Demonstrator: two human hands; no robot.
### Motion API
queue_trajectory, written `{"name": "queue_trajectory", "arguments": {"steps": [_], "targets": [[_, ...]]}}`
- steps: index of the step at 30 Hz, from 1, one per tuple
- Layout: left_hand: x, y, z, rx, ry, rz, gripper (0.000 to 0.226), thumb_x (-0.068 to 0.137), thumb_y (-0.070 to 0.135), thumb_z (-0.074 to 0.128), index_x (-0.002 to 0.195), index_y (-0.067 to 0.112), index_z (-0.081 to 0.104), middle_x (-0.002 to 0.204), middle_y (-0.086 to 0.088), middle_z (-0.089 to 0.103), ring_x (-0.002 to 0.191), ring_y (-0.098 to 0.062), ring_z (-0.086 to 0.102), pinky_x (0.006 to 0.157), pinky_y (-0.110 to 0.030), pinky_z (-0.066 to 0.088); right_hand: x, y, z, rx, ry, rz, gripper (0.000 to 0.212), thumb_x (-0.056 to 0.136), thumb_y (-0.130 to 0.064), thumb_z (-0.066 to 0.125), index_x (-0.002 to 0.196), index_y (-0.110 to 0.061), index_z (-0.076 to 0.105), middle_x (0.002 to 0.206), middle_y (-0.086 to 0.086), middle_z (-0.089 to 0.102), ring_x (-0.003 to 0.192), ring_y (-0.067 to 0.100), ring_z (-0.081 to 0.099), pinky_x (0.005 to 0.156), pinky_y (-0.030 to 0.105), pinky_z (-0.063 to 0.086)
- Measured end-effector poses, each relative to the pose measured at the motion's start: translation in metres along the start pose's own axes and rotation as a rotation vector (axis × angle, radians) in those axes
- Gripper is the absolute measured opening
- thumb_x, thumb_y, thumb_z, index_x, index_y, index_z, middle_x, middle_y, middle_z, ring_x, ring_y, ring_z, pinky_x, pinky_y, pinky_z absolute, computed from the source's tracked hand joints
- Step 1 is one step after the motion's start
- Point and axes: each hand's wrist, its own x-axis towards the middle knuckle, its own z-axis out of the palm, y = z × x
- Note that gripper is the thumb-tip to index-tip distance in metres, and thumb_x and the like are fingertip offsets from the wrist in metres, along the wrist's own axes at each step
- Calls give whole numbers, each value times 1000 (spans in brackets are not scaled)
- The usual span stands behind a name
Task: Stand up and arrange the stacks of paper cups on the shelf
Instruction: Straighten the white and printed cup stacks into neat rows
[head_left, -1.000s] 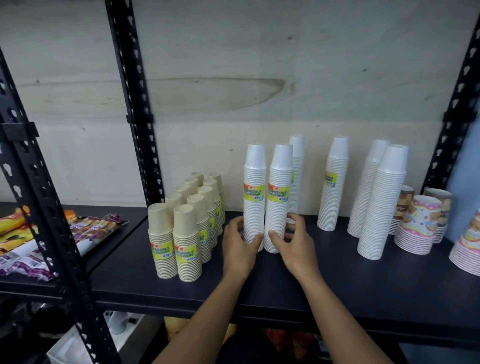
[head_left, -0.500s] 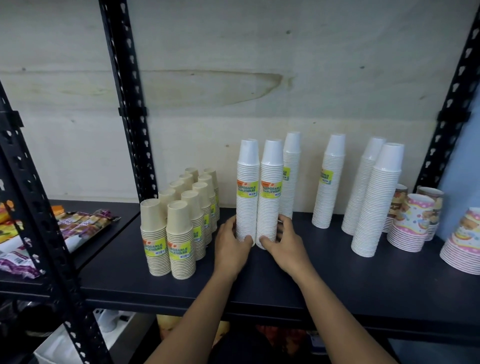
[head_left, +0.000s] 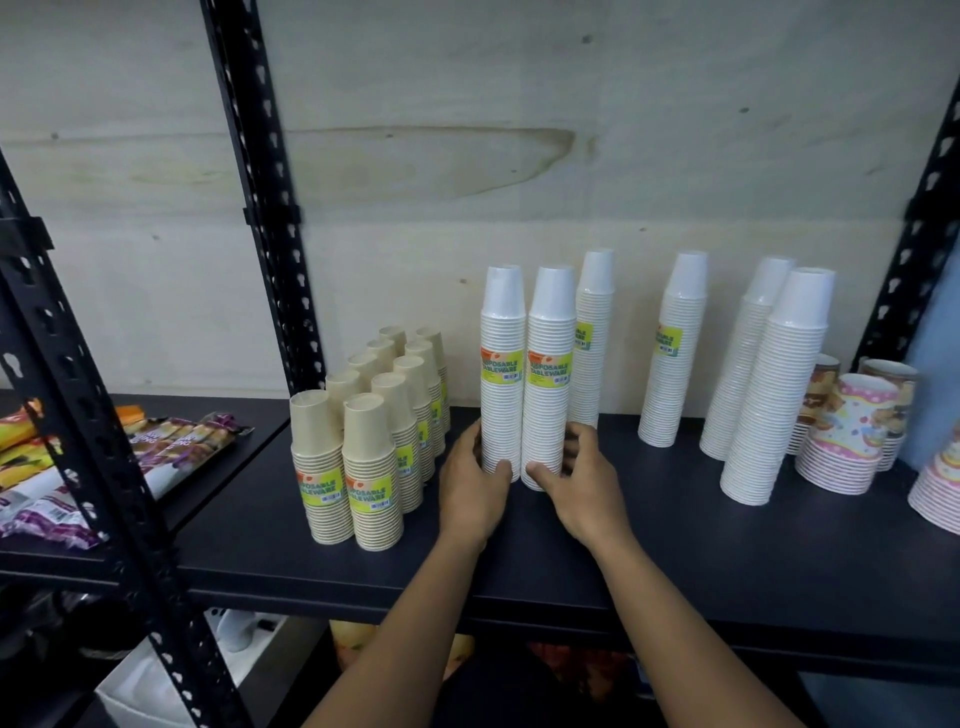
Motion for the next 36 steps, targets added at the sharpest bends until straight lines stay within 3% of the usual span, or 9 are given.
{"name": "queue_trajectory", "arguments": {"steps": [11,17,20,23,25,27,29,32,36], "targets": [[2,-2,0,-7,-2,-16,64,88,11,70,146,29,49,136,12,63,121,-3,58,106,-35,50,-3,3,0,-33,3,-16,62,84,-34,79,135,-23,48,129,-7,63,113,10,62,96,39,56],[-1,0,0,28,41,-42,83,85,19,75,157,23,34,150,3,51,137,-13,49,113,-43,44,-4,1,-8,24,1,33,86,77,-43,84,148,-20,42,132,-8,58,116,9,59,97,29,51],[-7,3,-2,86,91,-69,83,85,26,77,156,17,34,149,-3,51,137,-18,49,113,-46,44,-9,-5,-23,77,30,68,80,79,-46,82,145,-20,45,131,-7,55,118,9,56,95,23,46],[-25,9,-3,133,164,-48,63,86,27,76,142,12,51,132,-4,59,122,-19,57,105,-40,49,-19,-6,-45,101,95,56,60,83,-45,78,133,-20,56,123,-8,60,111,6,58,90,19,45],[-43,17,0,95,193,-10,34,87,22,75,117,14,62,117,-4,62,103,-14,63,88,-26,52,-26,-6,-61,91,152,45,45,87,-39,76,124,-20,61,118,-9,62,107,6,60,87,17,46],[-62,28,10,80,138,47,11,89,18,72,97,18,64,102,-1,65,89,-9,64,73,-13,47,-33,-6,-79,79,226,27,31,90,-32,74,117,-20,64,113,-9,64,103,5,61,85,16,47],[-80,39,27,73,26,116,7,91,18,70,91,22,65,94,2,67,84,-7,65,68,-10,48,-39,-7,-98,62,287,13,24,91,-29,72,112,-21,65,110,-9,65,100,5,62,83,14,47],[-94,60,57,40,-88,194,9,92,20,69,100,23,66,99,5,68,89,-7,66,79,-16,54,-39,-7,-122,44,318,26,25,90,-26,72,113,-19,64,110,-7,66,98,5,63,78,9,42],[-77,95,97,-23,-140,240,39,92,26,70,128,18,60,123,6,61,112,-8,60,96,-24,50,-21,-10,-138,-11,348,24,36,91,-23,70,125,-12,63,119,-3,66,108,10,62,91,19,44]]}}
